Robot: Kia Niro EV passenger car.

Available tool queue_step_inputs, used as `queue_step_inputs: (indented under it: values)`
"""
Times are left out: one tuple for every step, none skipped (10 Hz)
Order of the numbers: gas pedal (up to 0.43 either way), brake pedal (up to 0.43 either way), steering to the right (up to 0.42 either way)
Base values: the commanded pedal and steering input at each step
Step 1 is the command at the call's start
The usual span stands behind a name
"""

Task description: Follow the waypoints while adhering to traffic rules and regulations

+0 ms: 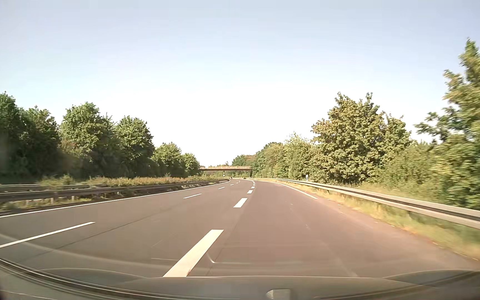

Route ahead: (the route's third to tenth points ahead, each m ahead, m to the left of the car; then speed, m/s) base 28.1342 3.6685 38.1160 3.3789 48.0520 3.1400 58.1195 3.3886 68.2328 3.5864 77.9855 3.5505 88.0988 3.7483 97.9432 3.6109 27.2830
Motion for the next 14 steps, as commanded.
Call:
queue_step_inputs:
  values:
    - [0.843, 0.03, -0.006]
    - [0.843, 0.03, -0.005]
    - [0.843, 0.03, -0.005]
    - [0.843, 0.03, -0.005]
    - [0.843, 0.024, -0.005]
    - [0.843, 0.03, -0.005]
    - [0.843, 0.03, -0.005]
    - [0.843, 0.03, -0.004]
    - [0.843, 0.03, -0.003]
    - [0.74, 0.03, 0.0]
    - [0.591, 0.03, 0.0]
    - [0.469, 0.03, 0.001]
    - [0.35, 0.03, 0.002]
    - [0.26, 0.03, 0.002]
